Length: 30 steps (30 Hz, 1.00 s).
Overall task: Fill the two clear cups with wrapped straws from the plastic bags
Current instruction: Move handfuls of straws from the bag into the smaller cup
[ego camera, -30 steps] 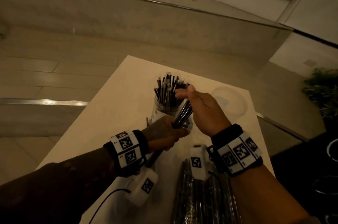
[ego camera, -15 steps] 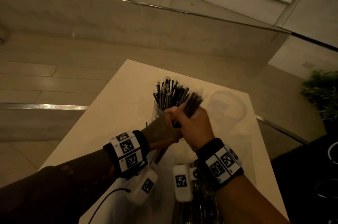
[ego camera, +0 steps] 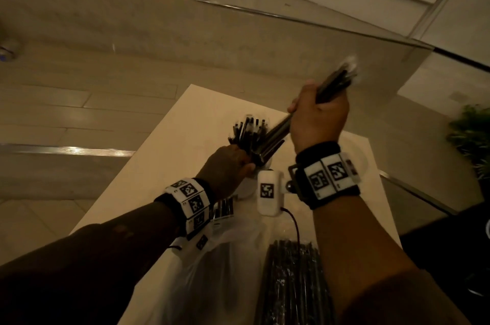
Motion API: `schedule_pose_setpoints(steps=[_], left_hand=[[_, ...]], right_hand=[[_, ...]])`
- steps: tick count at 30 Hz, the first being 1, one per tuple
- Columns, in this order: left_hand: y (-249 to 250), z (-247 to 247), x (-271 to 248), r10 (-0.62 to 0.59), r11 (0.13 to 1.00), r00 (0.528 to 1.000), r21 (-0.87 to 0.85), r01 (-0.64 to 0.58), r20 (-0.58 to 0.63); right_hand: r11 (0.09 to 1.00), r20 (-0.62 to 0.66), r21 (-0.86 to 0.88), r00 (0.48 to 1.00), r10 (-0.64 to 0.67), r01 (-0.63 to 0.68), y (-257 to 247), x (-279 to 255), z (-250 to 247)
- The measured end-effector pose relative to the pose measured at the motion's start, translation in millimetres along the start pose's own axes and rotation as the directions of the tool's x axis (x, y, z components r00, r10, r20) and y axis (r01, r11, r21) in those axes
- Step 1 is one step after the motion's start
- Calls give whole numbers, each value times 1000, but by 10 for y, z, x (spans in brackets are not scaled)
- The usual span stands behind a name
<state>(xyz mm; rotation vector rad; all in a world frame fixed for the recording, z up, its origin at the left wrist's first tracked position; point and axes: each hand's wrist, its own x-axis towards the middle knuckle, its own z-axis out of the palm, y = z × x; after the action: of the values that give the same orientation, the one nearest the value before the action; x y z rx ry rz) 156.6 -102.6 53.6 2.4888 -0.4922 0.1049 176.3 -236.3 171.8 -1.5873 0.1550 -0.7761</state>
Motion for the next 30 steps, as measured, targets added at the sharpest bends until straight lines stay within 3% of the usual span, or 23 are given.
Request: schedule_pose_setpoints(steps=[6,10,12,15,17,19,20,22,24,26,28,30], left_hand=[[19,54,61,-43,996,996,-84,37,-77],[17,73,42,1,998,993,-69,-9,-120],[22,68,35,0,996,990,-83,-11,-138],[17,69,49,-25,990,989,-142,4,-146],[-29,106,64,-54,992,993,-119,41,-108],[-65,132,68,-76,993,993,-95,67,-94],[-63,137,66,-74,993,992,-96,64,-100],[-41,134,59,-51,992,991,-118,36,-122],[-7,121,50,-5,992,988,-123,-14,-157],[-7,117,43,41,993,981,-103,-61,-187],[-32,109,11,53,990,975,-118,-79,-214],[-66,77,-65,47,991,963,-109,-78,-266]], right_hand=[[959,85,-209,974,211,-189,602,-363,254],[884,286,-408,888,362,-229,823,-567,209],[879,332,-444,880,340,-173,775,-554,128],[898,367,-438,919,144,34,533,-501,-20],[792,365,-526,923,-119,310,396,-455,-104],[649,368,-574,865,-341,499,357,-401,-128],[615,393,-584,848,-356,529,369,-380,-110],[588,531,-594,817,-226,549,460,-362,-58],[543,696,-594,718,-23,593,593,-395,-11],[513,765,-589,636,105,624,704,-445,15],[559,752,-585,651,103,588,691,-468,8],[613,651,-558,753,-93,559,580,-490,-52]])
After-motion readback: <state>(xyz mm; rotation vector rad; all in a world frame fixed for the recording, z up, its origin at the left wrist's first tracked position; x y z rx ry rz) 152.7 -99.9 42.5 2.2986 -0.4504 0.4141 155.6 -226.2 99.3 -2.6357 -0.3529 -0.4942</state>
